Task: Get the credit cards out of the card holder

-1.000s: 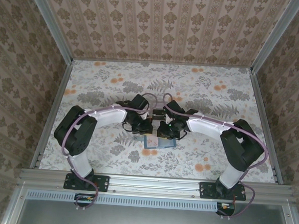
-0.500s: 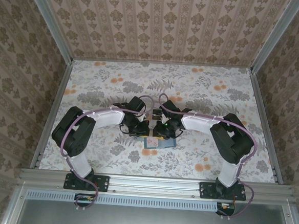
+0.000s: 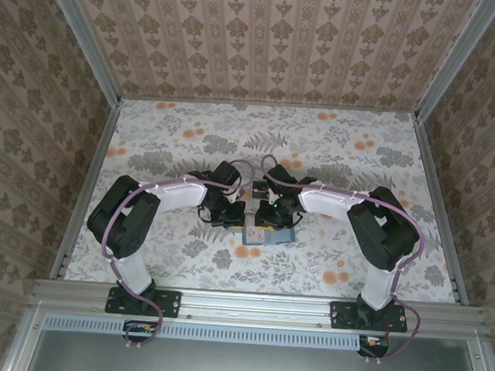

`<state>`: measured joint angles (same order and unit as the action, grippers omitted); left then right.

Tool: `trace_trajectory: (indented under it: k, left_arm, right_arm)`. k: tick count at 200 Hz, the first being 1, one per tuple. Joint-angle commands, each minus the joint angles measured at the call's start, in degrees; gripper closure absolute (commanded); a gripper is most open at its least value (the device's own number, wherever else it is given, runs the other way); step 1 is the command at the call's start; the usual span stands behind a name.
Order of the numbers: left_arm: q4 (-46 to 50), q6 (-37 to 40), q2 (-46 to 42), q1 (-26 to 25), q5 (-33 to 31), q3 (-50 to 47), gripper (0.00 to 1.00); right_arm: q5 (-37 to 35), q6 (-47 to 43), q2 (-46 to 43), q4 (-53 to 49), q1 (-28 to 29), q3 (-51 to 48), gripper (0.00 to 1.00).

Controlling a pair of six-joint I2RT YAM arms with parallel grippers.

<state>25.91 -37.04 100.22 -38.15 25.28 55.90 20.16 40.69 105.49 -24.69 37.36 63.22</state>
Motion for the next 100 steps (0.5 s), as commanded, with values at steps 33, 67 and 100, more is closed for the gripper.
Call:
trace_trajectory:
  k: [33, 67, 100]
  left_arm:
    - [2.35, 1.97, 1.73, 0.36, -1.65, -1.10, 1.00]
    - [2.64, 2.30, 1.65, 0.69, -1.72, -1.37, 1.00]
    - [3.33, 2.75, 1.48, 1.00, -1.81, -1.18, 1.00]
  right_arm:
    - [-4.68, -1.83, -0.81, -5.71, -0.10, 1.44, 0.74]
    - [-6.62, -2.76, -0.88, -8.22, -0.10, 2.00, 0.74]
    - [-6.54, -2.82, -1.30, -8.54, -0.10, 2.35, 0.74]
